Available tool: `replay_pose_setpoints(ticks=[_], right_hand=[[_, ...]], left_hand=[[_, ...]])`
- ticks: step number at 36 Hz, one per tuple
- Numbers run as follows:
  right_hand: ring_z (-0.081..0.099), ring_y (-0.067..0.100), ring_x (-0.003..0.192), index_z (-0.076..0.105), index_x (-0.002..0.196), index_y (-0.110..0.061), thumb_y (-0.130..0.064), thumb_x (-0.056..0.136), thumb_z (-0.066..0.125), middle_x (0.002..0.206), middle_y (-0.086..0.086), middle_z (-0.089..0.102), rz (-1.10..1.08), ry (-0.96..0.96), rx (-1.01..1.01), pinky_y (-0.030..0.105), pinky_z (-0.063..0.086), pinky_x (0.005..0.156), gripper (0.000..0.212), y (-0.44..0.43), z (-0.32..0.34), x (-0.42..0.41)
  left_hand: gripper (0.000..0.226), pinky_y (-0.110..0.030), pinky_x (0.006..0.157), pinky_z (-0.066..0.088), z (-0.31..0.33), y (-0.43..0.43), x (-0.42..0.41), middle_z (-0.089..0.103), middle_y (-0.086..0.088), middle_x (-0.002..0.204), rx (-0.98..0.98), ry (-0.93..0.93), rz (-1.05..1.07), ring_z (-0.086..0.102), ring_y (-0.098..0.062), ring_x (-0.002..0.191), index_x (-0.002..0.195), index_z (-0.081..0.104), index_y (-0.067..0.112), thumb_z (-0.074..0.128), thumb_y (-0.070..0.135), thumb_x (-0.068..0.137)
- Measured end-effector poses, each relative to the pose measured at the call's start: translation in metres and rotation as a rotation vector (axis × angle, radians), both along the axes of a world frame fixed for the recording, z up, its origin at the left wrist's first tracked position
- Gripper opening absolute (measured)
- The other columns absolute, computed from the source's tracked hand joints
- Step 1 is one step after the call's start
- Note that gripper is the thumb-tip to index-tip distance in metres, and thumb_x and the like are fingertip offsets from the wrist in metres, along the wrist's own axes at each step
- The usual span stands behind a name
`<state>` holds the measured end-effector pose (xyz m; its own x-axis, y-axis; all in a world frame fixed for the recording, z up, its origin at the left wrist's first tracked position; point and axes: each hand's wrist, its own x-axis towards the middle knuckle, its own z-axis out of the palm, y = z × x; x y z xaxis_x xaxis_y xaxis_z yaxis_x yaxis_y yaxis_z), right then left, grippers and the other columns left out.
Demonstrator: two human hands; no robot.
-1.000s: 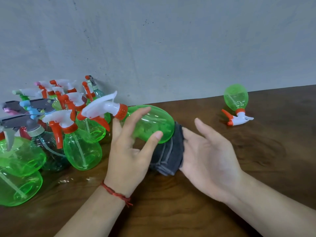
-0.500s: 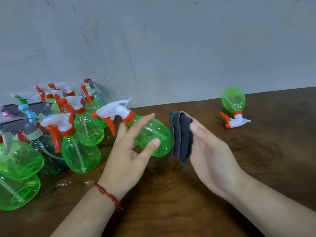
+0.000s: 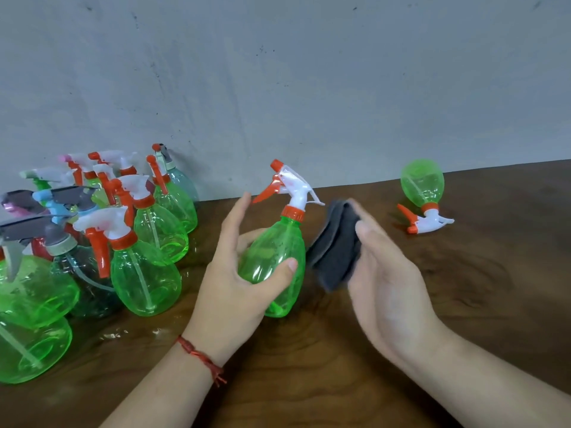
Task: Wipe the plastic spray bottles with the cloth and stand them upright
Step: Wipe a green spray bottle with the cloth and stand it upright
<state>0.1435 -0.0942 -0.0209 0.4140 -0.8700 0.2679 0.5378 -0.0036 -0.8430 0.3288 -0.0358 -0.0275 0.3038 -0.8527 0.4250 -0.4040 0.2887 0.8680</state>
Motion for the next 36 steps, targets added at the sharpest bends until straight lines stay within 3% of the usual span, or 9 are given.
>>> replay_pose_setpoints(ticks=[4, 7, 10, 13, 16, 20, 25, 29, 36], right_hand=[[0.011, -0.006, 0.159, 0.022, 0.167, -0.033, -0.041, 0.109, 0.043, 0.173, -0.026, 0.018, -0.311, 0.635, -0.636, 0.027, 0.014, 0.131, 0.063, -0.006, 0.004, -0.015], [-0.013, -0.01, 0.157, 0.003, 0.168, -0.038, -0.06, 0.11, 0.024, 0.174, -0.027, -0.007, -0.269, 1.054, -0.889, 0.033, 0.004, 0.132, 0.066, -0.012, 0.005, -0.017], [-0.018, -0.001, 0.159, 0.004, 0.171, -0.027, -0.059, 0.11, 0.016, 0.177, -0.015, -0.008, -0.334, 1.216, -1.058, 0.035, 0.001, 0.132, 0.07, -0.016, 0.006, -0.015], [-0.008, 0.006, 0.163, 0.016, 0.17, -0.018, -0.054, 0.112, 0.018, 0.178, -0.005, 0.006, -0.389, 1.263, -1.188, 0.037, 0.004, 0.133, 0.068, -0.017, 0.012, -0.015], [0.008, 0.009, 0.163, 0.025, 0.168, -0.017, -0.049, 0.114, 0.022, 0.176, -0.004, 0.021, -0.349, 1.265, -1.298, 0.041, 0.015, 0.131, 0.064, -0.018, 0.017, -0.017], [0.02, 0.009, 0.16, 0.034, 0.166, -0.018, -0.045, 0.114, 0.027, 0.171, -0.006, 0.032, -0.393, 1.201, -1.298, 0.04, 0.021, 0.129, 0.059, -0.022, 0.02, -0.025], [0.005, 0.001, 0.162, 0.025, 0.168, -0.026, -0.044, 0.114, 0.034, 0.176, -0.016, 0.014, -0.394, 1.057, -1.109, 0.03, 0.014, 0.131, 0.058, -0.026, 0.014, -0.026], [0.008, -0.004, 0.16, 0.029, 0.167, -0.03, -0.041, 0.111, 0.042, 0.173, -0.024, 0.018, -0.277, 0.748, -0.802, 0.037, 0.014, 0.132, 0.058, -0.024, 0.012, -0.024], [0.044, 0.009, 0.15, 0.057, 0.15, -0.024, -0.02, 0.104, 0.052, 0.158, -0.008, 0.054, -0.108, 0.274, -0.444, 0.032, 0.039, 0.121, 0.046, -0.031, 0.017, -0.028]], left_hand=[[0.1, -0.045, 0.108, 0.055, 0.001, 0.003, -0.01, 0.076, 0.012, 0.124, 0.059, -0.036, -0.046, 0.073, -0.013, 0.118, 0.159, 0.034, 0.054, 0.091, 0.019, 0.085], [0.099, -0.045, 0.106, 0.056, 0.0, 0.004, -0.018, 0.076, 0.013, 0.126, 0.096, 0.004, -0.078, 0.073, -0.013, 0.119, 0.16, 0.036, 0.046, 0.094, 0.025, 0.082], [0.093, -0.04, 0.103, 0.058, 0.001, 0.005, -0.022, 0.076, 0.014, 0.125, 0.107, 0.017, -0.103, 0.074, -0.011, 0.117, 0.155, 0.046, 0.039, 0.092, 0.033, 0.075], [0.088, -0.023, 0.101, 0.056, 0.002, 0.008, -0.027, 0.075, 0.021, 0.123, 0.106, -0.086, -0.102, 0.072, -0.004, 0.117, 0.153, 0.05, 0.038, 0.093, 0.018, 0.079], [0.089, -0.005, 0.093, 0.047, 0.002, 0.01, -0.034, 0.072, 0.032, 0.12, 0.101, -0.224, -0.082, 0.069, 0.007, 0.113, 0.151, 0.048, 0.042, 0.09, 0.017, 0.077], [0.092, -0.001, 0.09, 0.044, 0.005, 0.011, -0.037, 0.07, 0.037, 0.12, 0.084, -0.284, -0.024, 0.068, 0.011, 0.109, 0.153, 0.048, 0.039, 0.094, 0.026, 0.074], [0.092, -0.004, 0.097, 0.044, 0.004, 0.009, -0.034, 0.072, 0.029, 0.123, 0.052, -0.237, -0.007, 0.067, 0.007, 0.117, 0.153, 0.049, 0.034, 0.095, 0.023, 0.074], [0.09, -0.01, 0.103, 0.045, 0.001, 0.008, -0.029, 0.073, 0.026, 0.126, 0.07, -0.24, -0.049, 0.068, 0.001, 0.121, 0.152, 0.048, 0.038, 0.094, 0.021, 0.076], [0.088, -0.048, 0.11, 0.053, -0.002, 0.007, -0.02, 0.074, 0.016, 0.131, 0.106, -0.148, -0.142, 0.07, -0.015, 0.125, 0.151, 0.046, 0.041, 0.093, 0.029, 0.077]])
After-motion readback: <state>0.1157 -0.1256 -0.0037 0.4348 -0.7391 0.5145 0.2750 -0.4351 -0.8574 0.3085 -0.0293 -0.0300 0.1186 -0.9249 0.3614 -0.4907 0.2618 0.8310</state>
